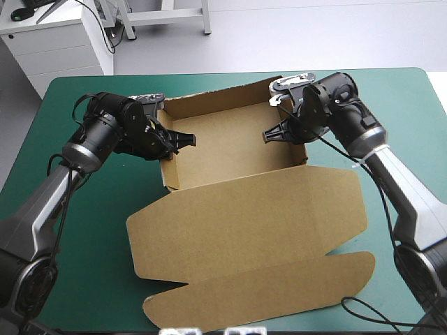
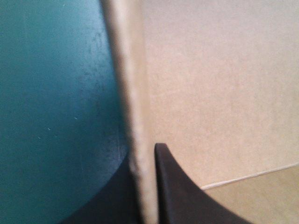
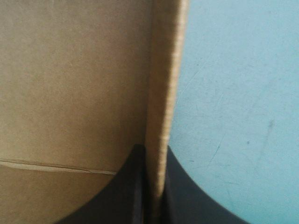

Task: Fold the box

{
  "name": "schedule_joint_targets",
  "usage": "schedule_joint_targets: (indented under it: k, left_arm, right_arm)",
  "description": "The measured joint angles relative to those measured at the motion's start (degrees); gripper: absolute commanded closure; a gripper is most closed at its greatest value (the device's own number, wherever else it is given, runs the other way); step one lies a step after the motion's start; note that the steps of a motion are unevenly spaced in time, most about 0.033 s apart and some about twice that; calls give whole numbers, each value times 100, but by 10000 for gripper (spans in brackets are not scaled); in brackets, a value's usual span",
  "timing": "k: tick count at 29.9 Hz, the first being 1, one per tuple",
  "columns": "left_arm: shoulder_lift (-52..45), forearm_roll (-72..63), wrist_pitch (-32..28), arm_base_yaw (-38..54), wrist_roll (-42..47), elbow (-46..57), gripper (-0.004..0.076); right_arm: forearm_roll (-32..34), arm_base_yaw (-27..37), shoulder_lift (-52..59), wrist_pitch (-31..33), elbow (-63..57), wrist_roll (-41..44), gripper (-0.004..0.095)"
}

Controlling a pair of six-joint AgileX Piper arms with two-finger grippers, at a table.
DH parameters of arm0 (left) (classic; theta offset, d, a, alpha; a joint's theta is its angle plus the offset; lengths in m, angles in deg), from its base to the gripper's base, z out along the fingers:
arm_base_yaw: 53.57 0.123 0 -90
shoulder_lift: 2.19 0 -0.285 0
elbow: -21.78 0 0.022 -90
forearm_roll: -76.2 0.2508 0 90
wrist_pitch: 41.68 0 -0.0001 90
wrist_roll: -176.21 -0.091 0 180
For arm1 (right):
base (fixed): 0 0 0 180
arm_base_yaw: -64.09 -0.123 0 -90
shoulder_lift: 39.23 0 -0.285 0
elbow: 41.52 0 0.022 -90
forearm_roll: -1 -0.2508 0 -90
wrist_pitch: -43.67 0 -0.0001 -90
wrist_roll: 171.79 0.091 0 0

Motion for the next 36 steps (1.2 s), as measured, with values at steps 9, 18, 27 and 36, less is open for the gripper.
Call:
schedule_joint_targets:
  k: [9, 18, 27, 36]
  left_arm:
    - [555, 196, 183, 0, -136, -231, 731]
    - [1040, 265, 257, 0, -142, -235, 731]
    - [1066, 220, 202, 0, -162, -263, 731]
    - [1186, 414, 72, 0, -180, -277, 731]
  right_arm:
    - [-270, 107, -849, -116, 17, 12, 922]
    - [-356, 111, -1165, -97, 17, 12, 922]
    - [-337, 157, -1170, -86, 17, 12, 922]
    - [-372, 162, -1175, -151, 17, 31, 922]
